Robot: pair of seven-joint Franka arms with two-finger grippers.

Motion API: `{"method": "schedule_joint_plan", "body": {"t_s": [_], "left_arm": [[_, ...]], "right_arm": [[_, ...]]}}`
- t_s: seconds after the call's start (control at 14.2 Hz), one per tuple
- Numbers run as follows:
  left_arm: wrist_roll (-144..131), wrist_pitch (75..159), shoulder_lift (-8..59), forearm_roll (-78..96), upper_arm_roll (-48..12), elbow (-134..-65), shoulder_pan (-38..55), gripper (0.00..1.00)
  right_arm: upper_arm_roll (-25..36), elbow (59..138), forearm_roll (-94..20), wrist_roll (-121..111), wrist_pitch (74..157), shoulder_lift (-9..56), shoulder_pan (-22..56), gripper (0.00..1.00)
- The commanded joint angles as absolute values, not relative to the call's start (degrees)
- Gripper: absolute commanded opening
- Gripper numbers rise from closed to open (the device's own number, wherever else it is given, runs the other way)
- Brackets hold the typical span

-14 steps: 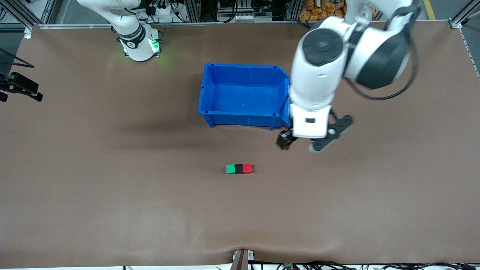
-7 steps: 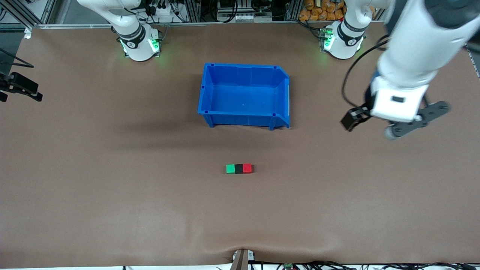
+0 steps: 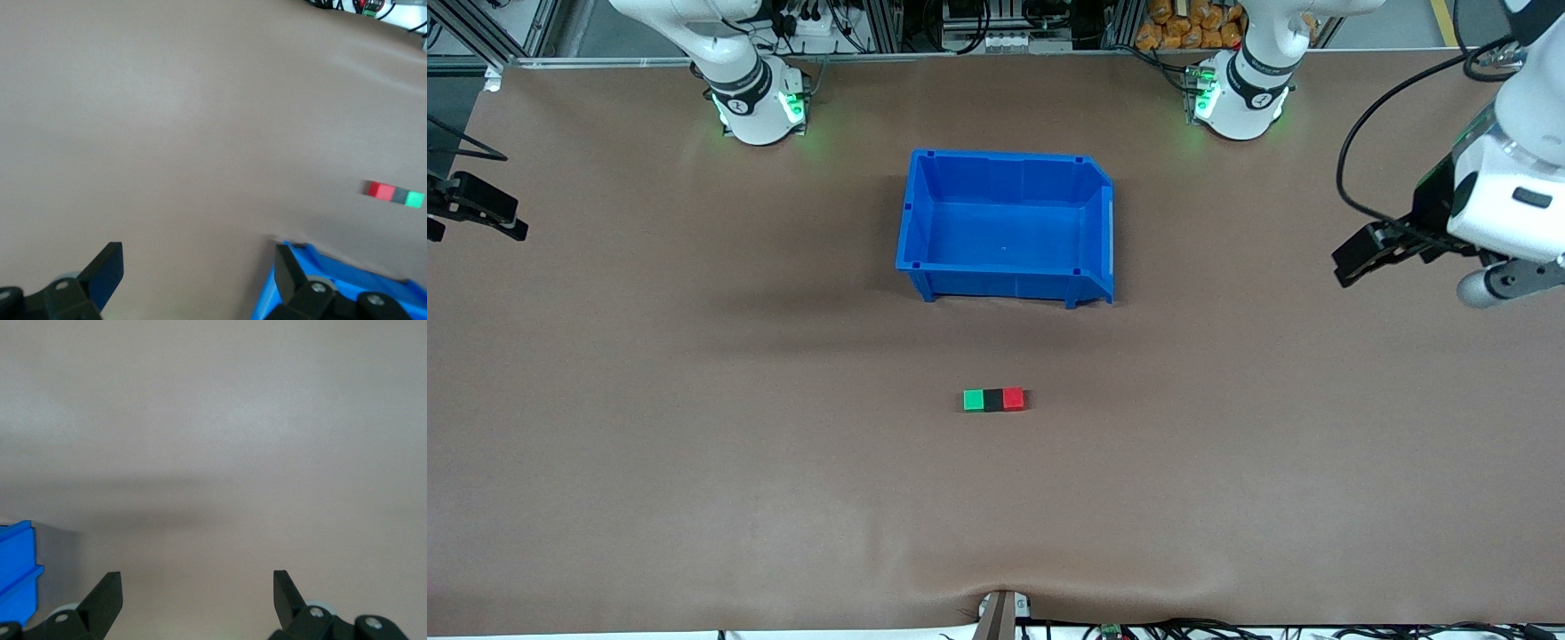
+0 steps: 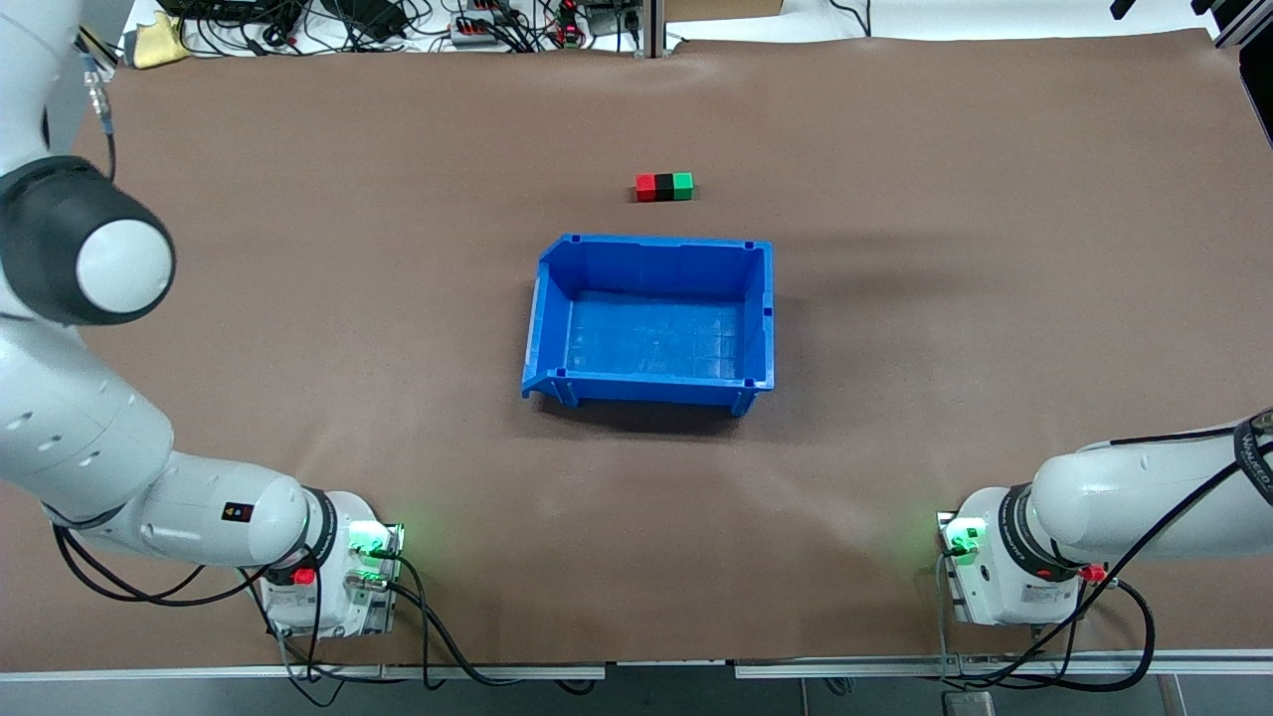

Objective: Attach green and red cubes to black cube

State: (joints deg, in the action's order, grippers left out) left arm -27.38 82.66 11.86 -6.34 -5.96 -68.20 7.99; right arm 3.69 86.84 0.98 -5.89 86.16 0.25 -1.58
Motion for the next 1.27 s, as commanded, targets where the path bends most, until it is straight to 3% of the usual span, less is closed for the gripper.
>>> {"method": "schedule_joint_plan", "body": {"t_s": [0.0, 0.42, 1.2], "left_arm": [[-20.68, 90.77, -2.51, -1.86, -3.08, -88.1, 5.37, 1.0], [-14.15, 90.44, -12.74, -1.41, -2.64, -98.26, 1.49, 1.0], [-13.18, 84.29, -10.72, -2.29, -2.55, -93.69, 1.85, 1.0]], "right_arm": [[3.52, 87.19, 1.67, -5.45, 86.31, -0.18, -1.67, 1.0], [3.6, 87.28, 1.67, -5.45, 86.31, 0.09, -1.76, 1.0], [3.78, 87.27, 1.67, -5.45, 86.22, 0.35, -1.85, 1.0]]}}
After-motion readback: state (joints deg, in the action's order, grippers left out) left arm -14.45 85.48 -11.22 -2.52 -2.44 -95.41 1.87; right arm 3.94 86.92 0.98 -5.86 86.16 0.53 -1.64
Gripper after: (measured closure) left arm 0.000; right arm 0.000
